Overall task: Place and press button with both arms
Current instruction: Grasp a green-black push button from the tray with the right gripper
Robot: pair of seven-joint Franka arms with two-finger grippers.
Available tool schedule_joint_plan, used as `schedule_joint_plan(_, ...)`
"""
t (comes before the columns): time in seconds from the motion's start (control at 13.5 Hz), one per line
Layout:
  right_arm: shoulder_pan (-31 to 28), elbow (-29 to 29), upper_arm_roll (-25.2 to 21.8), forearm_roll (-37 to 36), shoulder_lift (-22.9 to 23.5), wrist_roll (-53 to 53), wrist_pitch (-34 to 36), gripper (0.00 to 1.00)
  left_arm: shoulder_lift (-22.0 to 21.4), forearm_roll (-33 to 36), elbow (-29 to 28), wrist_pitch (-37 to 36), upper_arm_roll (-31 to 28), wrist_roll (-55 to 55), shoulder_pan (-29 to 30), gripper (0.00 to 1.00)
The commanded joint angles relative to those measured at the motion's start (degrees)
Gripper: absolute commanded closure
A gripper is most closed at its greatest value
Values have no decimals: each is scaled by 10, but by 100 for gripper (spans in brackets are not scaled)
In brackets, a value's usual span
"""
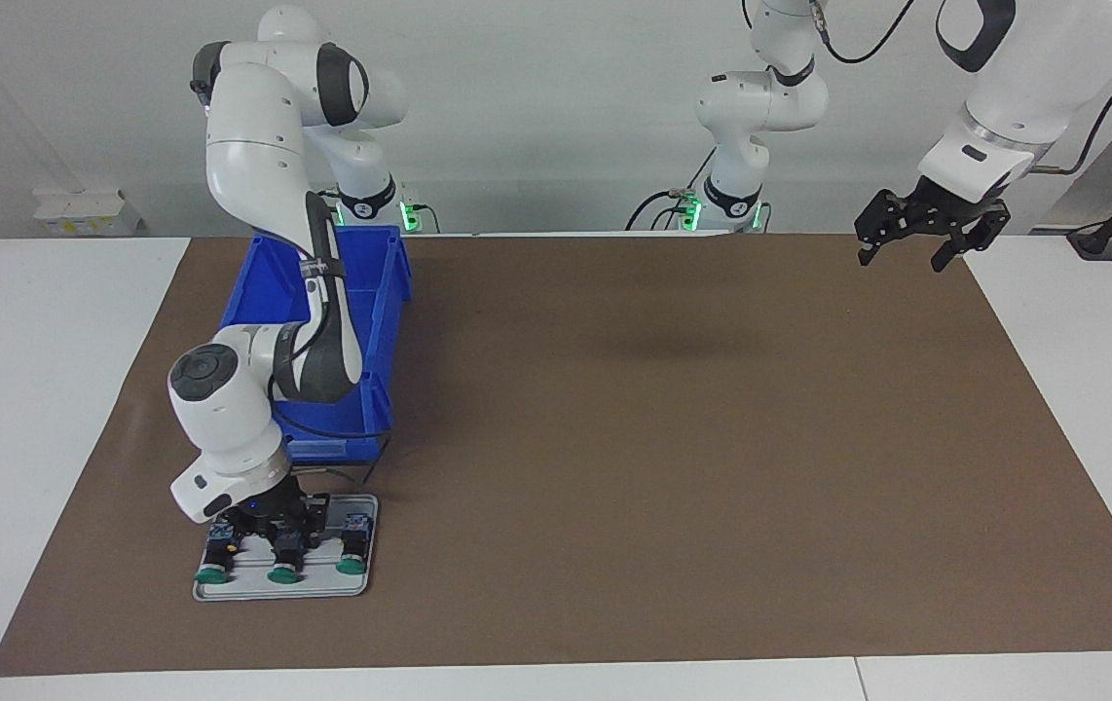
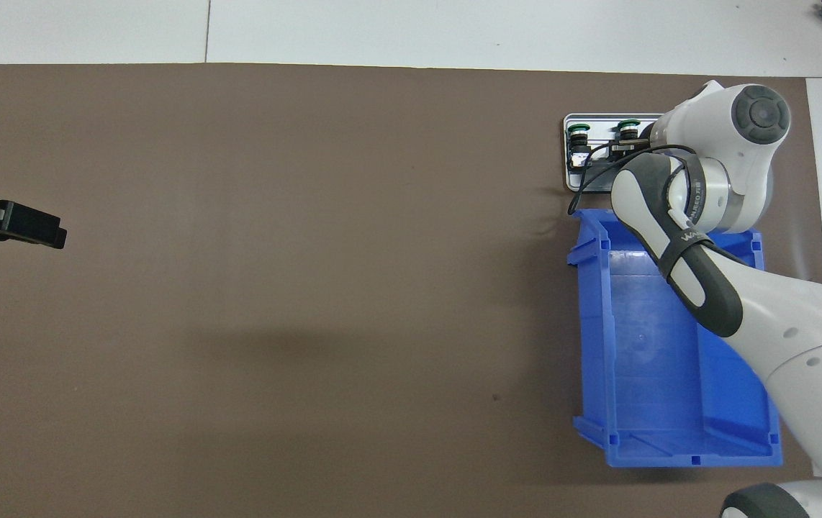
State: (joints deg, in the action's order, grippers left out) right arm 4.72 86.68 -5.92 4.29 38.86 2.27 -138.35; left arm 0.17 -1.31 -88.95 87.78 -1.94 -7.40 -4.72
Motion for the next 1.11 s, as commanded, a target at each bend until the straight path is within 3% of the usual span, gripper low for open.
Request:
schedule_joint_plan(0.0,-2,16,-1,1,-5,-2,4,79,-15,-1,-17,-2,6,4,9,0)
schedule_joint_plan(0.3,-8,-5,-3,1,-5,-2,19,100,-15,-1,-17,-2,5,4,9,0)
schedule_joint_plan(0.66,-11,-59,-8,3,-49,-13,140,100,-15,-1,-17,-2,5,4,9,0)
schedule_joint_plan(0.81,-1,-69,-10,-2,-71,-83,180,100,-15,-1,-17,-2,5,4,9,0)
schedule_joint_plan(1.03,24,-143,-8,-39,-69,-222,279,100,-15,-1,-17,-2,5,4,9,0)
